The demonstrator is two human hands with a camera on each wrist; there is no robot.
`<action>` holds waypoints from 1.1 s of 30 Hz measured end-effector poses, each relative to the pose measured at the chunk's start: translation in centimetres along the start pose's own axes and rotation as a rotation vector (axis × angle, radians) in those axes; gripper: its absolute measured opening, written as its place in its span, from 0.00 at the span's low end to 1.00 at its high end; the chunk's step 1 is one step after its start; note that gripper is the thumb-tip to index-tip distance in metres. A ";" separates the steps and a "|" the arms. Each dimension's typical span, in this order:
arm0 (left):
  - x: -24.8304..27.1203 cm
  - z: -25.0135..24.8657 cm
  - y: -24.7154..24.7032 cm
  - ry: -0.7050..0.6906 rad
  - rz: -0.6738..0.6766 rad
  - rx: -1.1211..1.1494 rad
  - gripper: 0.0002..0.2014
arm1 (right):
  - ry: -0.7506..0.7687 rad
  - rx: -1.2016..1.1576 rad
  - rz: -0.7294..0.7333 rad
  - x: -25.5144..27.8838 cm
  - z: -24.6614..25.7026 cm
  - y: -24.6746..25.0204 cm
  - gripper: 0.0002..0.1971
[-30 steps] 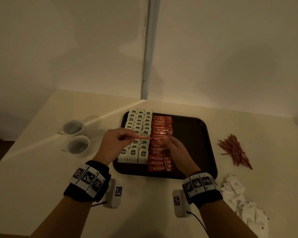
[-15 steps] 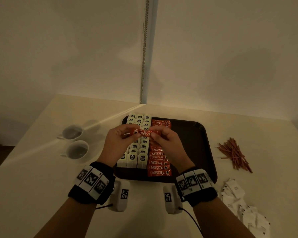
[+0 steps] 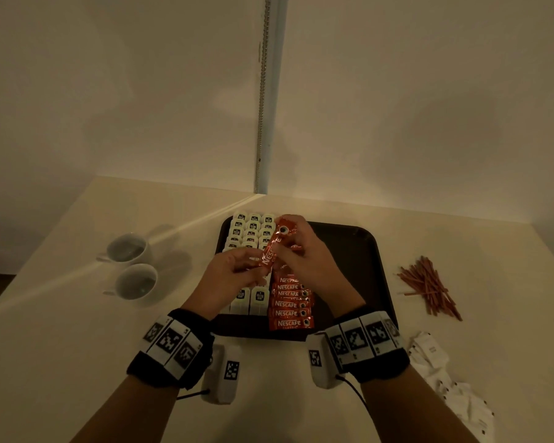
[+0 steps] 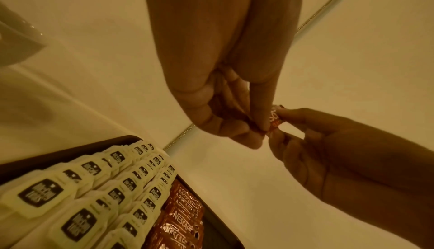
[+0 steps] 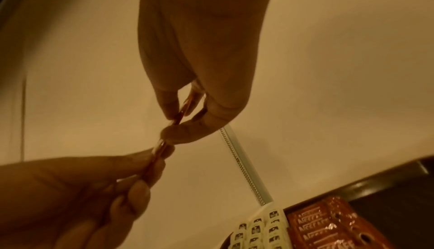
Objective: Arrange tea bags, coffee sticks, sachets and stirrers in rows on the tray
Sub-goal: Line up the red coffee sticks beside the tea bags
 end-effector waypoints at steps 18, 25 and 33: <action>0.0 -0.9 1.3 -0.143 -0.281 -0.032 0.12 | -0.191 -0.175 -0.035 2.0 -3.8 0.8 0.12; 1.2 1.8 2.4 -0.051 -0.168 -0.135 0.14 | -0.246 0.310 0.187 4.0 -6.7 3.5 0.12; 6.3 9.1 8.4 0.134 -0.310 -0.079 0.09 | -0.400 0.425 0.144 9.7 -11.7 3.8 0.08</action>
Point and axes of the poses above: each hand's wrist, its own x-axis away from the middle knuckle, its own y-axis out of the back of the hand, z = x × y, the point moved 3 cm from there along -x, towards the middle knuckle, and after that the axes turned 14 degrees about y, right-handed, at the moved point
